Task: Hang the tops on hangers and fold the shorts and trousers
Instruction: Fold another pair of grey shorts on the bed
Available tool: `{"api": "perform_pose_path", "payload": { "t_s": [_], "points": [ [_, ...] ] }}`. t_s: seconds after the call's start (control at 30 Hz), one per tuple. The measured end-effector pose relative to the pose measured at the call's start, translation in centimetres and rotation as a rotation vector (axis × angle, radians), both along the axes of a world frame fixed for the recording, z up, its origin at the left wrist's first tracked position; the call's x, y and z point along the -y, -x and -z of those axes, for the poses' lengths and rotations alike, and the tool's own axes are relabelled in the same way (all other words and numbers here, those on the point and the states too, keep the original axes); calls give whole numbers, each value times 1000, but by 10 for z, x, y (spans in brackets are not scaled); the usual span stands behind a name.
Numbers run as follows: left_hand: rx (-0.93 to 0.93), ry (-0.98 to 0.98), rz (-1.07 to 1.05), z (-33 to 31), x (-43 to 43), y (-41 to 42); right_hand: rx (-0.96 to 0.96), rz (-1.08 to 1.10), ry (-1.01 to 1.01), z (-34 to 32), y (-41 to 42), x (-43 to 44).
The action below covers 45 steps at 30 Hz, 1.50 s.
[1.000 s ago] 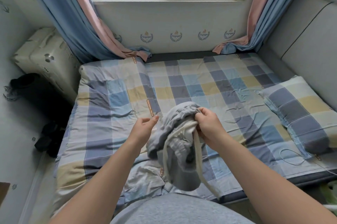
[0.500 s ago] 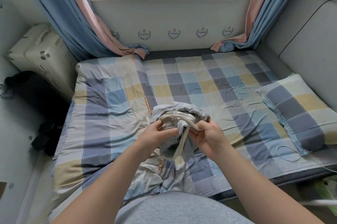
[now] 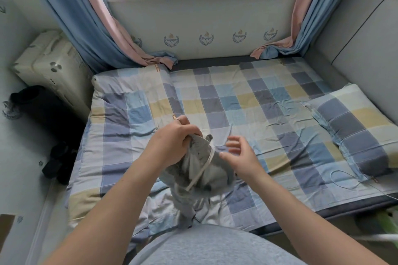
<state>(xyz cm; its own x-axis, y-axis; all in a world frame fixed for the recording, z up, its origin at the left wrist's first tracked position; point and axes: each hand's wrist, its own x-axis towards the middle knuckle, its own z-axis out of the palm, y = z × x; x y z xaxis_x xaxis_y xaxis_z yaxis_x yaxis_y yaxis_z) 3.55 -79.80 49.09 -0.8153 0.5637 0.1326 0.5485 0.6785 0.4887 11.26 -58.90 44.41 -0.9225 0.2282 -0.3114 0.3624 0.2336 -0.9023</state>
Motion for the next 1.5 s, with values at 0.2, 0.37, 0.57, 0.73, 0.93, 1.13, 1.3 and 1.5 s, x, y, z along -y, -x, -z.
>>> {"api": "perform_pose_path", "payload": {
  "t_s": [0.2, 0.37, 0.57, 0.73, 0.93, 1.13, 1.3, 1.5],
  "points": [
    [53, -204, -108, -18, -5, -7, -131, -488, -207, -30, 19, 19],
    [86, -247, -270, -26, -3, -2, -21, -484, -158, -17, 20, 47],
    [156, -266, -384, -28, -6, 3, -123, -315, -348, -6, 25, 63],
    [172, -281, -454, -24, 2, 7, -14, -251, -609, 12, 31, 38],
    [247, -336, -455, -14, -5, 4, -58, -421, -199, 21, 22, 40],
    [252, -401, -521, -7, 3, 9, 0, -201, -537, 39, 33, 34],
    [182, -255, -650, 18, 41, 22, 236, -104, -804, 66, 18, -32],
    [264, 63, -771, 79, 99, 22, 334, 115, -755, 78, 9, -93]
  ]
}}
